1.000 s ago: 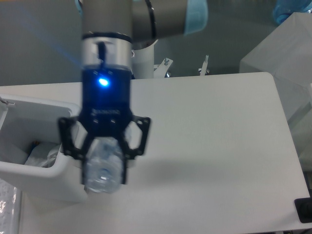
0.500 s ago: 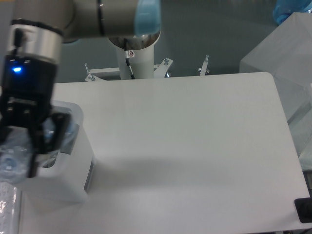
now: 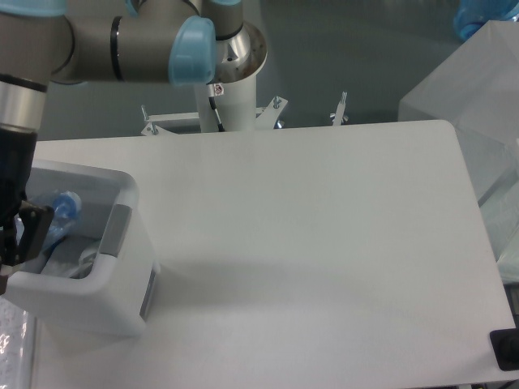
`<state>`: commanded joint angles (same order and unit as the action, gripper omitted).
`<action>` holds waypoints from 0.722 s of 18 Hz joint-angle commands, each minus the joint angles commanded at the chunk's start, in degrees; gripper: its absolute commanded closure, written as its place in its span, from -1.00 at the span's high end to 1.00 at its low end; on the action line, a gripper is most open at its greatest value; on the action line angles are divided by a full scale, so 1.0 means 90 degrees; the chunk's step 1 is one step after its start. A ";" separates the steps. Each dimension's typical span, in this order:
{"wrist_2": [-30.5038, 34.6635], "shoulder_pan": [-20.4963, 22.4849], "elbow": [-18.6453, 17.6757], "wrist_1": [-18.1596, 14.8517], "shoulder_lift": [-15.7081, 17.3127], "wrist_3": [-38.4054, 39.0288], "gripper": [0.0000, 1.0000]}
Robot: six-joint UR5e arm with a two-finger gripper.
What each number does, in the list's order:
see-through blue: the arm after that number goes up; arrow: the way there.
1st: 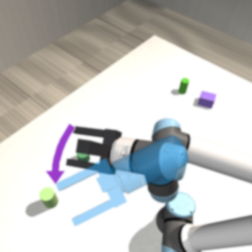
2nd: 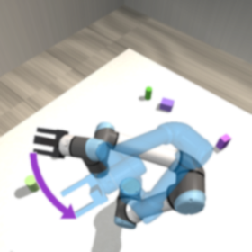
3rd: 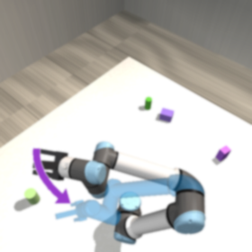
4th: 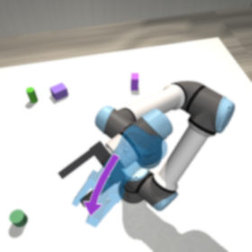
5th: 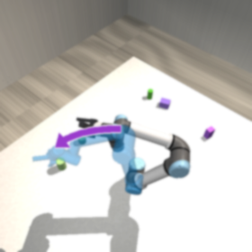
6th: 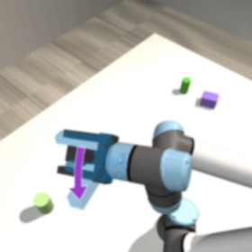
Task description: Place the trash in the trash can
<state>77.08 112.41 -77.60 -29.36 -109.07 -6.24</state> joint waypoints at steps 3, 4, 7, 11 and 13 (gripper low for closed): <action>0.0000 0.0000 -0.0147 0.0000 0.0078 -0.0010 0.50; 0.0000 0.0000 -0.0157 0.0000 0.0098 0.0000 0.52; 0.0000 0.0039 -0.0225 0.0000 0.0166 -0.0029 0.86; 0.0010 0.0496 -0.0488 -0.0010 0.0400 -0.0039 1.00; 0.0020 0.0935 -0.0606 -0.0010 0.0488 -0.0204 1.00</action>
<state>77.26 120.83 -83.05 -29.44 -104.68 -8.08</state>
